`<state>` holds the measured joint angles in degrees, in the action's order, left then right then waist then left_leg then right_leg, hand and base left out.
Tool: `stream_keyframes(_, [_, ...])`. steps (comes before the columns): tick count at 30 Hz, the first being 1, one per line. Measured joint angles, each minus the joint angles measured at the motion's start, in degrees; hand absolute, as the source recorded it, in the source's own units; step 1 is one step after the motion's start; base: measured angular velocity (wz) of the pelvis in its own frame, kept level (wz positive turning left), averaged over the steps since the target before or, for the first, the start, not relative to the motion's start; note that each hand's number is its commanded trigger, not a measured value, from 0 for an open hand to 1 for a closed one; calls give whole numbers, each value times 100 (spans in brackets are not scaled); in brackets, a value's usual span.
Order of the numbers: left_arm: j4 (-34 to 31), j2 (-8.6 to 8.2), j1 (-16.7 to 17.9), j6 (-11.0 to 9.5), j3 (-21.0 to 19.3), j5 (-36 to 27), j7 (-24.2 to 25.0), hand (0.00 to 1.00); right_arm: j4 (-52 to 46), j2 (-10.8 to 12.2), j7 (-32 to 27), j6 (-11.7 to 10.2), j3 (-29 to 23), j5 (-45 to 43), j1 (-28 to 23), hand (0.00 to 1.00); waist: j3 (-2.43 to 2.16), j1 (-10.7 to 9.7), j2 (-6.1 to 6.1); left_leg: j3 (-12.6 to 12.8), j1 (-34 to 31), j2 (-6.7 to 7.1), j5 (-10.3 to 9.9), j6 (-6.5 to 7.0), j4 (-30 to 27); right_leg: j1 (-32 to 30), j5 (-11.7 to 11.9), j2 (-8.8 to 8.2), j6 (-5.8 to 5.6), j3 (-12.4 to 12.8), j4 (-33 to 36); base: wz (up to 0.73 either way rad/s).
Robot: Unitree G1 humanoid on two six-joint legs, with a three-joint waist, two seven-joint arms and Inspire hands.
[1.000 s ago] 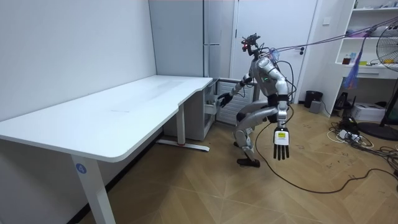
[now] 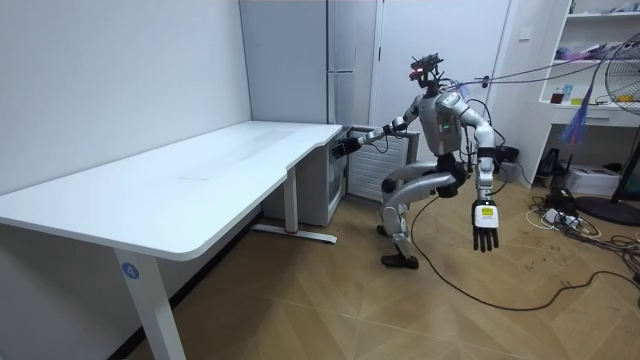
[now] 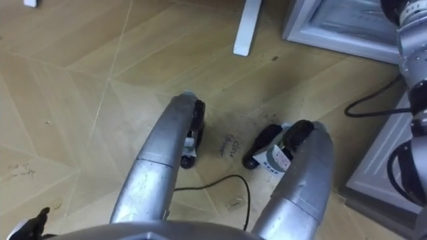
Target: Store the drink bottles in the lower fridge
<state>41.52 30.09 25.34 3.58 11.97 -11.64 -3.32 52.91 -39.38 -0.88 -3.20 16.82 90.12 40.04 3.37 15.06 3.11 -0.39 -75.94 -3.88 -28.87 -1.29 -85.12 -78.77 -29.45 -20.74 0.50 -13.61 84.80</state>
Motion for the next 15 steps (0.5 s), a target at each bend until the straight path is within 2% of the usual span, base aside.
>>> stream_keyframes(1, [-5, 0, 3, 17, 18, 0, 47, 0, 0, 0, 87, 0, -2, -1, 0, 0, 4, 27, -21, 7, -30, -186, 0, 0, 41, 29, -62, 62, -116, -66, -40, 9])
stream_keyframes(2, [-11, 4, 3, 20, 20, 0, 58, 0, 0, 0, 125, 0, -1, 1, -4, 0, 13, 60, -41, 3, -38, -304, 0, 0, 53, 59, -95, 116, -178, -103, -52, 7])
stream_keyframes(3, [-19, 48, 10, 22, 36, 5, 94, 0, 3, -1, 162, 3, 2, 5, -62, 0, 31, 125, -81, 58, -36, -620, 3, -3, 42, 105, -192, 182, -215, -27, 257, 46])
stream_keyframes(4, [-89, 187, 16, 54, 117, 39, 121, 0, 22, -17, 186, -17, 2, 7, -216, 0, 3, 84, -166, 109, -9, -971, 53, -88, -74, 386, -492, 275, -122, 448, 1216, 75])
stream_keyframes(5, [-183, 289, 33, 61, 134, 105, 128, 0, 31, -20, 190, -72, -4, -21, -312, 0, -23, 39, -138, 138, -36, -1072, 97, -168, -105, 630, -751, 336, -244, 764, 1347, 120])
stream_keyframes(6, [-410, 480, 137, 38, 133, 119, 148, 0, 52, -6, 213, -172, -8, -158, -455, 0, -3, -86, -31, 176, -129, -1108, 197, -339, -170, 894, -1226, 387, -194, 1023, 1225, 80])
stream_keyframes(7, [-468, 483, 168, 20, 137, 127, 246, 0, 69, -13, 314, -221, -16, -403, -533, 0, 52, -85, -19, 86, -156, -1119, 214, -376, -192, 968, -1224, 740, -126, 1041, 1190, 48])
stream_keyframes(8, [-472, 460, 199, 8, 150, 118, 342, 0, 89, -13, 375, -208, -4, -520, -544, 0, 61, -65, -39, 14, -166, -1050, 212, -378, -144, 981, -1213, 931, -104, 1073, 1112, -11])
stream_keyframes(9, [-438, 400, 234, 3, 203, 92, 508, 0, 163, -13, 541, -206, 14, -644, -615, 0, 60, -40, -85, -126, -108, -931, 216, -384, 4, 1078, -1170, 1217, -24, 1088, 883, -27])
stream_keyframes(10, [-431, 397, 295, 12, 247, 41, 560, 0, 231, -13, 682, -205, 114, -740, -731, 0, 47, 14, -113, -181, 52, -837, 249, -445, 192, 1215, -1152, 1363, 9, 1120, 647, -33])
stream_keyframes(12, [-424, 390, 334, 16, 241, -25, 561, 0, 356, -20, 909, -209, 213, -880, -979, 0, 27, 116, -148, -233, 332, -740, 279, -487, 439, 1433, -1130, 1437, -27, 1120, 268, -45])
stream_keyframes(14, [-398, 384, 331, 9, 221, -101, 537, 0, 502, -19, 1150, -99, 234, -1011, -1230, 0, 8, 226, -139, -177, 618, -652, 279, -484, 665, 1627, -1028, 1304, -144, 1111, -123, -51])
stream_keyframes(15, [-370, 382, 329, 9, 221, -147, 535, 0, 564, -19, 1272, -33, 233, -1145, -1296, 0, 0, 225, -132, -98, 765, -556, 278, -478, 796, 1723, -896, 1162, -222, 1079, -351, -52])
